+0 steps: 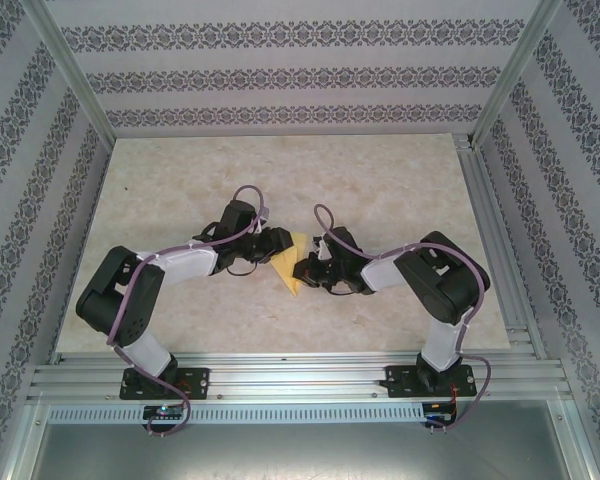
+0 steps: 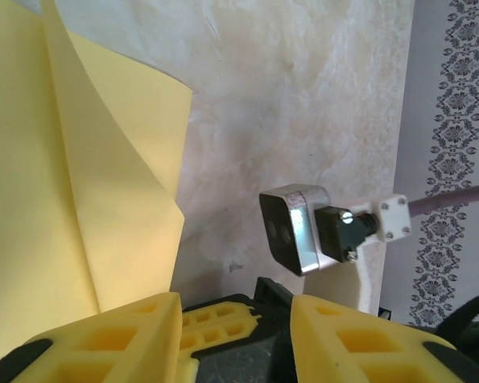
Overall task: Fold a paper plane with a square sheet of paper (pick it up from the middle)
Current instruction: Fourth fold the wing at the center of the table.
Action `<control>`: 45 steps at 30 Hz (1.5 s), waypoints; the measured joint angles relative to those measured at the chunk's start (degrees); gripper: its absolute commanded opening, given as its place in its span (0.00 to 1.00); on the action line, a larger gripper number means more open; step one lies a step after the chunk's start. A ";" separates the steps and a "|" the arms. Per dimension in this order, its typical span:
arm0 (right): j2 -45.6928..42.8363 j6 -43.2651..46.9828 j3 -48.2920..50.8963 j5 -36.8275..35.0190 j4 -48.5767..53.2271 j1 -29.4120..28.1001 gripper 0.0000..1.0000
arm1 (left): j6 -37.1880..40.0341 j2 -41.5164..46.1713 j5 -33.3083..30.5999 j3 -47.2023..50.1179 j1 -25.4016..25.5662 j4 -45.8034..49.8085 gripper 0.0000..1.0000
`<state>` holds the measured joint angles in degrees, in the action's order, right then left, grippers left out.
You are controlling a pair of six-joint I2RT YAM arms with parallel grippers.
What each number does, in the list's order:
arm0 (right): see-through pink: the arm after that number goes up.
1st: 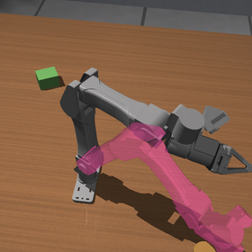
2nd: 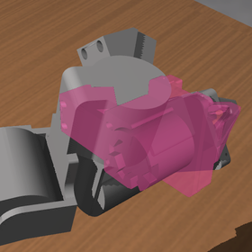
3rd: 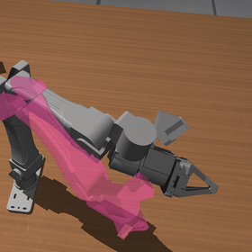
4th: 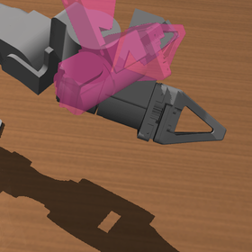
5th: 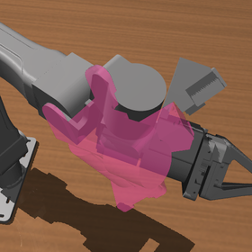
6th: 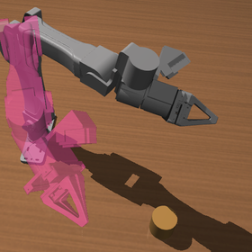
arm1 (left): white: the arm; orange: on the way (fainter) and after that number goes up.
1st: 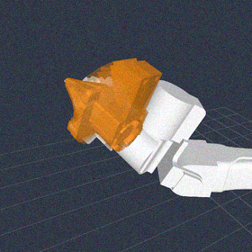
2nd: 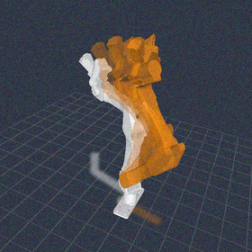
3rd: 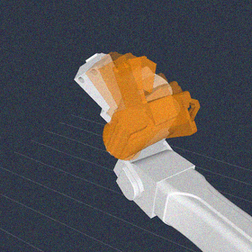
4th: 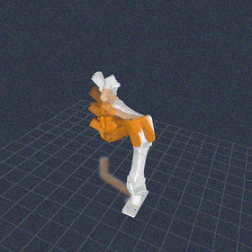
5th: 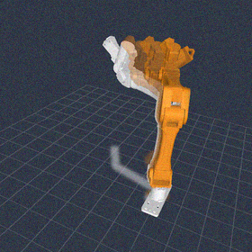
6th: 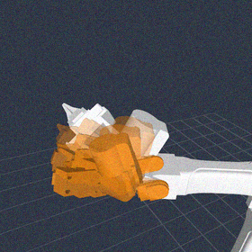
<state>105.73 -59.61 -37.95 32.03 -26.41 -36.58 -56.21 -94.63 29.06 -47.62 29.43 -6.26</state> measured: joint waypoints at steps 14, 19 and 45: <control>1.22 -5.46 3.63 0.68 -9.70 1.11 0.00 | -0.02 -7.17 3.28 -1.38 0.00 -2.51 0.38; 1.22 -5.46 3.85 0.66 -10.21 1.14 0.00 | -0.02 -10.58 4.13 -1.92 0.02 -4.28 0.38; -6.34 2.58 0.28 -2.99 9.18 0.83 0.22 | -0.07 -14.36 5.46 -2.71 0.66 -7.89 0.34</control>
<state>99.39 -57.04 -37.67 29.04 -17.23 -35.75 -56.27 -108.99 34.52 -50.33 30.09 -14.15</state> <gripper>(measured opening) 0.193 0.340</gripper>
